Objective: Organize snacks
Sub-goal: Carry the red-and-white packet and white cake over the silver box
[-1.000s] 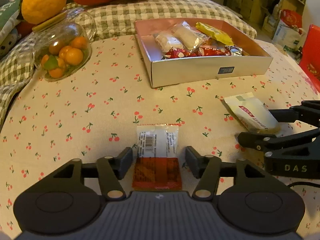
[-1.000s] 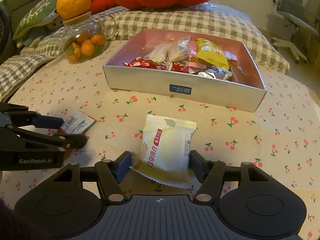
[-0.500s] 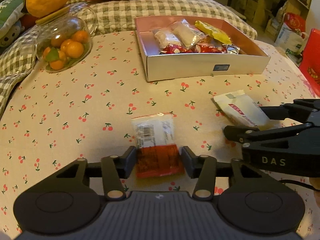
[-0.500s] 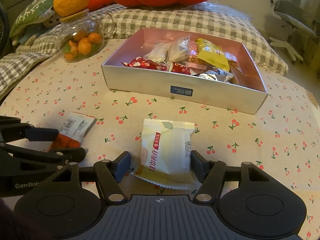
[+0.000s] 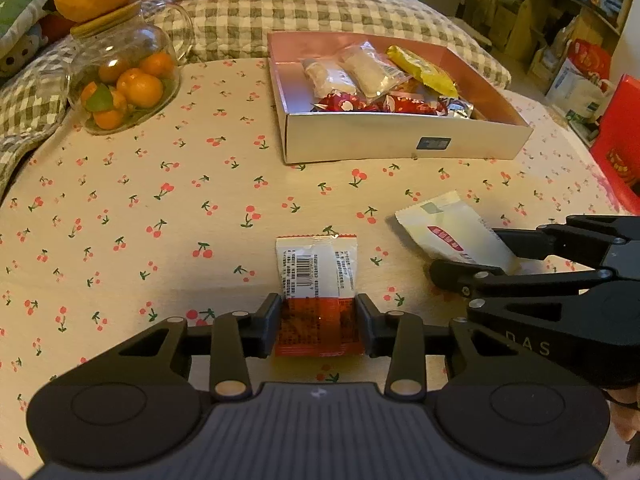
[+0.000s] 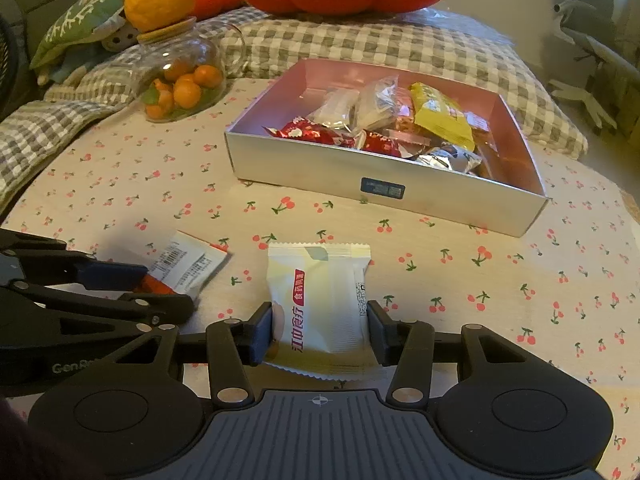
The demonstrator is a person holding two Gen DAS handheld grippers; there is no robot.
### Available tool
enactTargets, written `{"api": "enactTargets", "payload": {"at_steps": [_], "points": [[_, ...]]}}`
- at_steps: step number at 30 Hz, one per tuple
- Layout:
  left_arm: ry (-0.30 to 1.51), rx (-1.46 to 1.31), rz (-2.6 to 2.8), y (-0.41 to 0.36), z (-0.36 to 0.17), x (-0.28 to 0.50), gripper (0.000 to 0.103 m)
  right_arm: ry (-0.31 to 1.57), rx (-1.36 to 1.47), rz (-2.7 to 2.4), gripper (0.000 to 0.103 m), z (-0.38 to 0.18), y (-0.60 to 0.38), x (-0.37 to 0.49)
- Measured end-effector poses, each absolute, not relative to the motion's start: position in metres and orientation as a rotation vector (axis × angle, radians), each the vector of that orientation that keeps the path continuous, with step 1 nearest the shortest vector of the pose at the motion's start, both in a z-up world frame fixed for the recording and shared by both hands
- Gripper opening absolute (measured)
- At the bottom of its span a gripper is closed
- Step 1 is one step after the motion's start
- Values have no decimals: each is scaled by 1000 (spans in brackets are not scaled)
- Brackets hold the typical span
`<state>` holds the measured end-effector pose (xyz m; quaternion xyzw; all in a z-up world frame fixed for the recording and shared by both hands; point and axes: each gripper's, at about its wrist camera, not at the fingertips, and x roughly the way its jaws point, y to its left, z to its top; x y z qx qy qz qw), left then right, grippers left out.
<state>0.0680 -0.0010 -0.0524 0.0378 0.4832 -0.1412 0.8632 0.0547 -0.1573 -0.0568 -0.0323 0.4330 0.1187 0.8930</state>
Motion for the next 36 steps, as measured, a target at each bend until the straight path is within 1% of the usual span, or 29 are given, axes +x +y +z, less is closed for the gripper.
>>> {"api": "enactTargets", "payload": {"at_steps": [20, 36], "points": [[991, -44, -312, 7, -28, 75, 36, 872, 60, 237, 47, -24, -177, 56], [875, -157, -321, 4, 11, 102, 35, 771, 323, 177, 47, 19, -230, 79]]}}
